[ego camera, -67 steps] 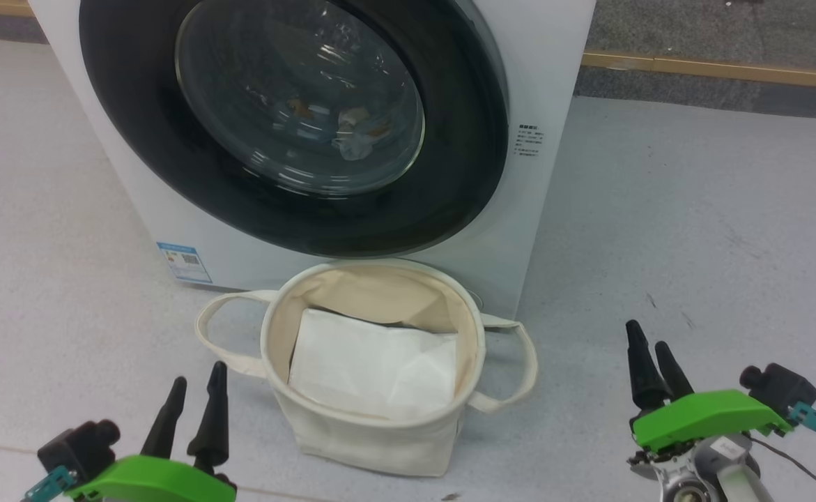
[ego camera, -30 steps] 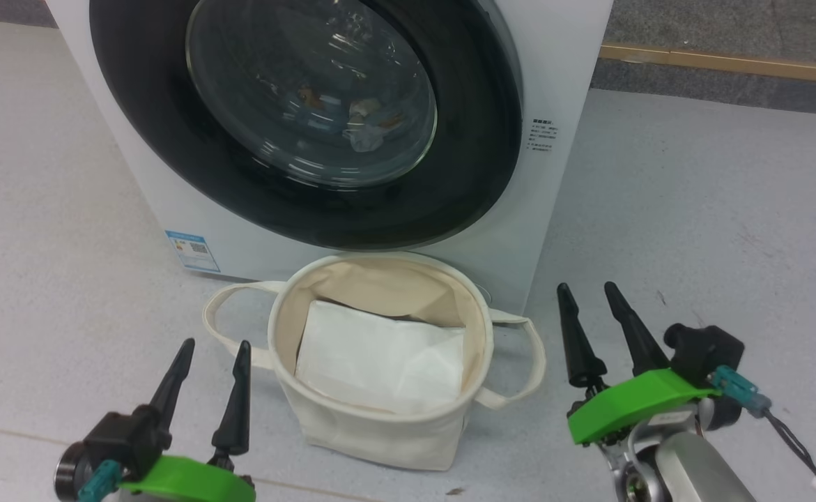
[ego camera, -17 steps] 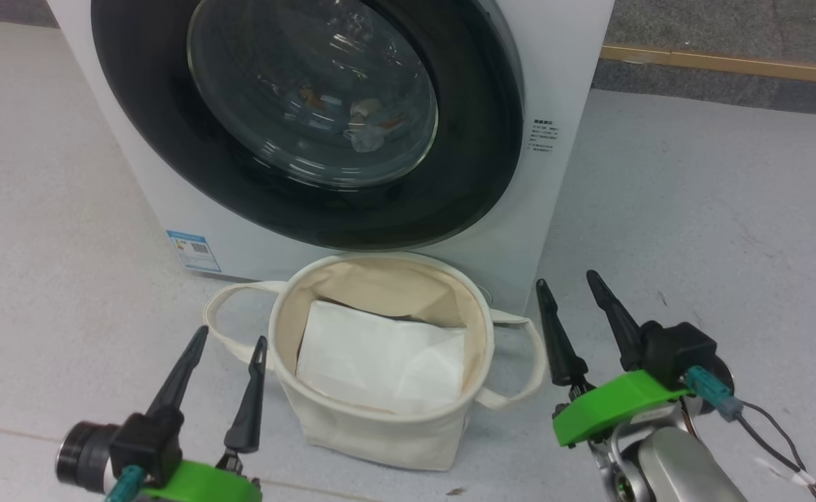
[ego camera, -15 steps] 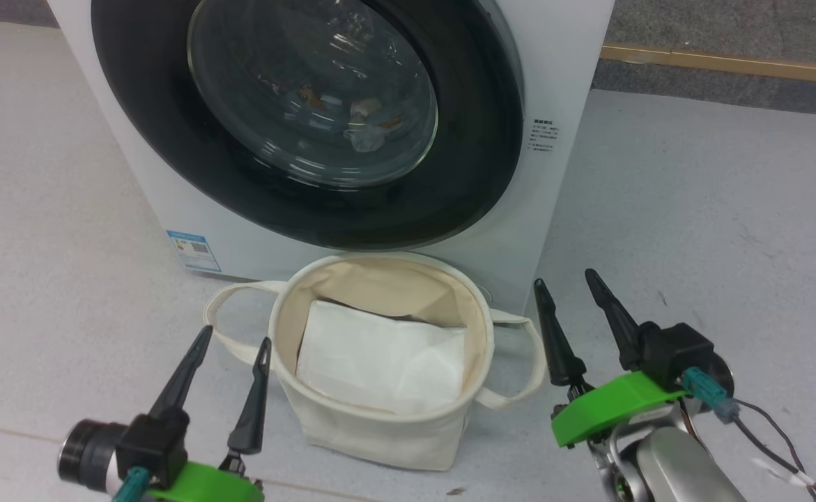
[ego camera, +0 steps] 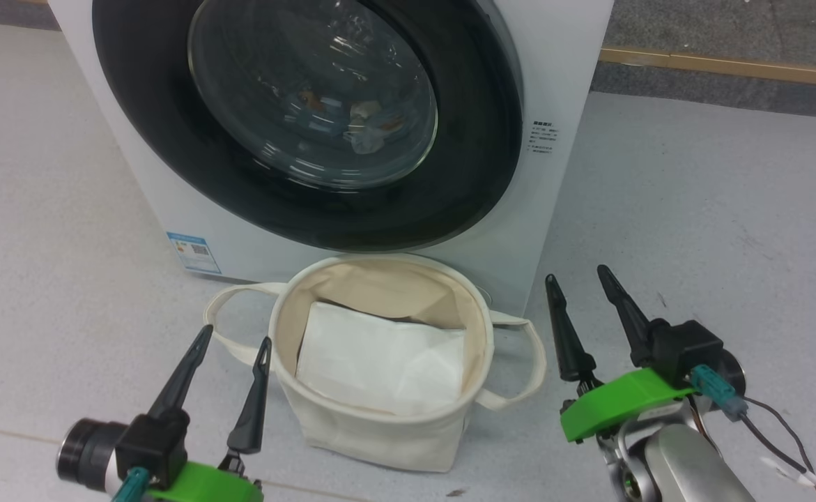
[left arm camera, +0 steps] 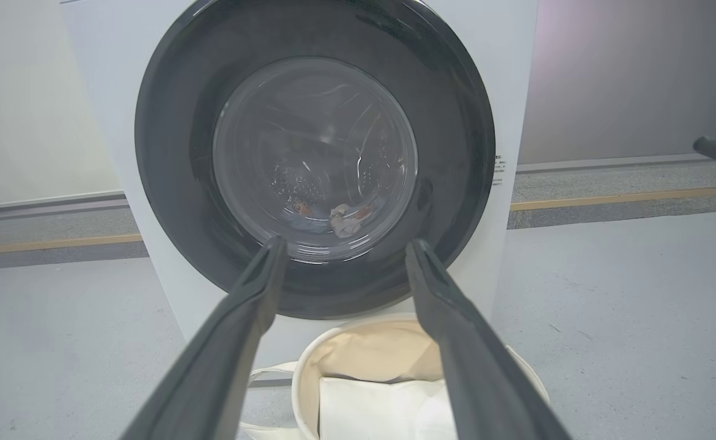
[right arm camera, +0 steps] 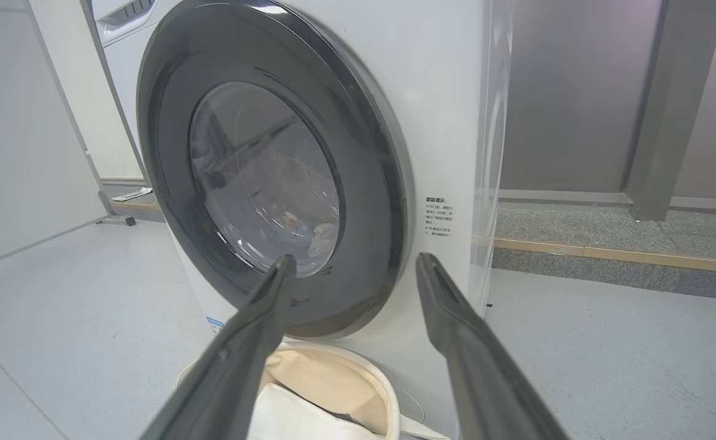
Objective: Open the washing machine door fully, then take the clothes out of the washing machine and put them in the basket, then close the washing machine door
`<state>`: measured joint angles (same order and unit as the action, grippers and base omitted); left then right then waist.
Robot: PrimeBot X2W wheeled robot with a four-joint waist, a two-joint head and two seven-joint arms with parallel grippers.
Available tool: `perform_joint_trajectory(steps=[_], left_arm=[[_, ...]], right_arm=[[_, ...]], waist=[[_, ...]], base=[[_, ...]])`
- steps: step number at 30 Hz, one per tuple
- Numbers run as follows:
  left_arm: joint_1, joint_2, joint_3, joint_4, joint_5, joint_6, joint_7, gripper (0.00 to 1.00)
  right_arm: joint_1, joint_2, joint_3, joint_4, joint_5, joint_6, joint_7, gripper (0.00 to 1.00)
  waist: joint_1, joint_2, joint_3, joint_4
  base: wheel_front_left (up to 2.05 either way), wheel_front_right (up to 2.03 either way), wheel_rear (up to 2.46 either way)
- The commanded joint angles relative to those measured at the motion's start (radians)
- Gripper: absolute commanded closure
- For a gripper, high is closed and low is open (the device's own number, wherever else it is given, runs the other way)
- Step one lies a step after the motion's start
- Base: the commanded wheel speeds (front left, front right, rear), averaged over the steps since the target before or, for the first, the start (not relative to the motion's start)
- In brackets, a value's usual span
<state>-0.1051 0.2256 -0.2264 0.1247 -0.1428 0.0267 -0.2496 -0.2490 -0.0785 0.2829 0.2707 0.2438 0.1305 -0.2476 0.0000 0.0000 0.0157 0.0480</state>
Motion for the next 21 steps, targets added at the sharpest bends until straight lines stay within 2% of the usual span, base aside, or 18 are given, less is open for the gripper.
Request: perform_joint_trajectory(steps=[1,9,15,16,17,18,21], left_arm=[[-0.043,0.015,0.044,-0.031,0.008,0.000,-0.012,0.00],[-0.044,0.009,0.050,-0.032,0.008,-0.004,-0.012,0.00],[-0.056,0.008,0.061,-0.039,0.002,-0.011,-0.012,0.00],[-0.060,0.007,0.062,-0.039,0.002,-0.012,-0.012,0.00],[-0.063,0.007,0.063,-0.039,0.002,-0.014,-0.012,0.00],[-0.067,0.005,0.064,-0.040,0.002,-0.015,-0.012,0.00],[-0.077,0.001,0.067,-0.043,0.002,-0.018,-0.012,0.00]], right_arm=[[-0.030,0.006,0.012,-0.034,-0.014,0.000,0.003,0.00],[-0.029,0.011,0.008,-0.046,-0.010,0.000,0.006,0.00],[-0.072,0.011,-0.020,-0.040,0.039,0.000,0.002,0.00],[-0.086,0.010,-0.033,-0.035,0.048,0.000,0.002,0.06],[-0.100,0.009,-0.045,-0.030,0.057,0.000,0.002,0.57],[-0.114,0.007,-0.057,-0.026,0.066,0.000,0.001,0.97],[-0.157,0.001,-0.092,-0.016,0.101,0.000,0.000,1.00]], waist=[[0.0000,0.0000,0.001,0.000],[0.0000,0.0000,0.010,0.003],[0.0000,0.0000,0.055,0.018],[0.0000,0.0000,0.064,0.023],[0.0000,0.0000,0.071,0.029],[0.0000,0.0000,0.078,0.035],[0.0000,0.0000,0.103,0.054]], base=[[0.00,0.00,0.00],[0.00,0.00,0.00],[0.00,0.00,0.00],[0.00,0.00,0.00],[0.00,0.00,0.00],[0.00,0.00,0.00],[0.00,0.00,0.00]])
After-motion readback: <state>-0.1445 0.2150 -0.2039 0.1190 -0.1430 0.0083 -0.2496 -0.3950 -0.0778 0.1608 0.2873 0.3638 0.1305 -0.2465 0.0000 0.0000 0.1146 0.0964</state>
